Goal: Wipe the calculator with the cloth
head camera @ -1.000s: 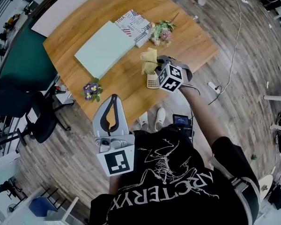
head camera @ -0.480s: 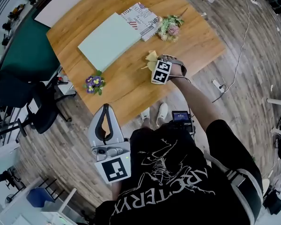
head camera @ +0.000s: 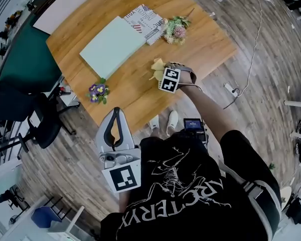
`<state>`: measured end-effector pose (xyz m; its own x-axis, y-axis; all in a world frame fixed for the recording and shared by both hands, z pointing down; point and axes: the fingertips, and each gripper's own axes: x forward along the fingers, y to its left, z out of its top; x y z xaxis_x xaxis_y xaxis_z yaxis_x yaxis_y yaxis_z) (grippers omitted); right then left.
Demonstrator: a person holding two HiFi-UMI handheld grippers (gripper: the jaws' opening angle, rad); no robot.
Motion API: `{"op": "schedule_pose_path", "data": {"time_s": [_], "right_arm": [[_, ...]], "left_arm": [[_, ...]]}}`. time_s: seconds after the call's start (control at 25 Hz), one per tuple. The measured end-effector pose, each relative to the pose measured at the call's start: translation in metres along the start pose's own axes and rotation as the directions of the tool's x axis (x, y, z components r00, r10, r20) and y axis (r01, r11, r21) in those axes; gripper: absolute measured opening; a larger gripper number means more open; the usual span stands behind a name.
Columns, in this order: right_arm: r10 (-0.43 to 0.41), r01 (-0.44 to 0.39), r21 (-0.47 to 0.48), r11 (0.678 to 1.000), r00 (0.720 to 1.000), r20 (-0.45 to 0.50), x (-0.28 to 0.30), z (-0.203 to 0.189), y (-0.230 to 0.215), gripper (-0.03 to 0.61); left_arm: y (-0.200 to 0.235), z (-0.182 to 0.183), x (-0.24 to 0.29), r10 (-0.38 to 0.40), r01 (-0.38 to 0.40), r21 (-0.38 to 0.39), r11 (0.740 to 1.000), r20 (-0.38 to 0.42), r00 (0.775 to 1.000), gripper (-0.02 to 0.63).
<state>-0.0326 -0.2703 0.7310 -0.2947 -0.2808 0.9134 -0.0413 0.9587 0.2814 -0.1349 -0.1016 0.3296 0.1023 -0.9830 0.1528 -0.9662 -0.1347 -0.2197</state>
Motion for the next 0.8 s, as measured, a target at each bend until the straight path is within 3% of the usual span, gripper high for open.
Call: {"op": "schedule_pose_path", "data": {"time_s": [0.52, 0.8], "right_arm": [[0.096, -0.094, -0.053, 0.994, 0.995, 0.025, -0.024, 0.008, 0.090, 0.054], [0.170, -0.168, -0.058, 0.984, 0.985, 0.023, -0.023, 0.007, 0.133, 0.054]], "left_arm": [[-0.006, 0.010, -0.002, -0.017, 0.019, -0.028, 0.999, 0.060, 0.998, 0.009], [-0.009, 0.008, -0.004, -0.031, 0.032, -0.028, 0.999, 0.053, 0.998, 0.009]]}}
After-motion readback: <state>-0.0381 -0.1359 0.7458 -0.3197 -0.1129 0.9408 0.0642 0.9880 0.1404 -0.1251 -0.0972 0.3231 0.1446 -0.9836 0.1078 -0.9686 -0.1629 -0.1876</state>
